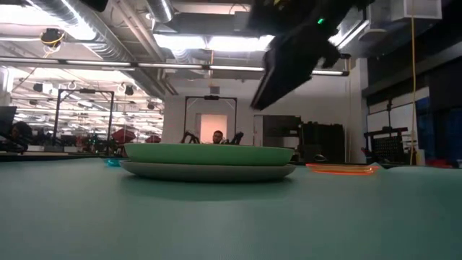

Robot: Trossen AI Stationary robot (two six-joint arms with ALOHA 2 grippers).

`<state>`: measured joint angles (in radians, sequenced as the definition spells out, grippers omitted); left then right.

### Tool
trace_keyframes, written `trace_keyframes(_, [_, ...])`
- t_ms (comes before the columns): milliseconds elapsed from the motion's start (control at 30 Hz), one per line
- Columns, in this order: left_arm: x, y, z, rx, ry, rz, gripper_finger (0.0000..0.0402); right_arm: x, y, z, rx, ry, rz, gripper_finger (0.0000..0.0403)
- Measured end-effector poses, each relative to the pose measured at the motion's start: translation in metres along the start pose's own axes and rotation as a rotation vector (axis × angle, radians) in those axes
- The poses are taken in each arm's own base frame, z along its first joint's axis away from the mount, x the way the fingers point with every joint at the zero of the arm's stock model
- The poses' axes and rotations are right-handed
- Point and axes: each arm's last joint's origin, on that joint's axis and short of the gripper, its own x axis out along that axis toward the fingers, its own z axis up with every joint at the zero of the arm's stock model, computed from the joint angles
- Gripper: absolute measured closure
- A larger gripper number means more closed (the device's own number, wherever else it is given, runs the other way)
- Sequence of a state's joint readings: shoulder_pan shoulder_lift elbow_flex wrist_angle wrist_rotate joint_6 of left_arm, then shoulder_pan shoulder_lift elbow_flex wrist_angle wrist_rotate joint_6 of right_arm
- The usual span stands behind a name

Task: Stack plastic plates
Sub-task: Stack the transparent orange plate on top of the transparent pink plate

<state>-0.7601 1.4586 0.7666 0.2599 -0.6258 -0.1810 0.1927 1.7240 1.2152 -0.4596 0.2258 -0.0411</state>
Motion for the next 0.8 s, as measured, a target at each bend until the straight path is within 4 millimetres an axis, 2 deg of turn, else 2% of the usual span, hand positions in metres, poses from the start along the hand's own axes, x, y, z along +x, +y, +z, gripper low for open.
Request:
trace_keyframes(100, [0.003,0.003,0.001,-0.033,-0.018,0.042,0.0299,-0.015,0.000,-0.014,0.024,0.051,-0.031,0.0258])
trace_keyframes(267, [0.016,0.012,-0.004,-0.072,-0.004,0.103,0.0299,-0.026,-0.007,-0.044,0.084,0.094,-0.125,0.0258])
trace_keyframes(567, [0.038,0.030,-0.014,-0.146,0.037,0.188,0.0299,-0.012,-0.032,-0.105,0.180,0.255,-0.245,0.0258])
trace_keyframes(800, [0.045,0.032,-0.022,-0.136,0.065,0.201,0.0299,0.003,-0.062,-0.142,0.287,0.339,-0.310,0.0258])
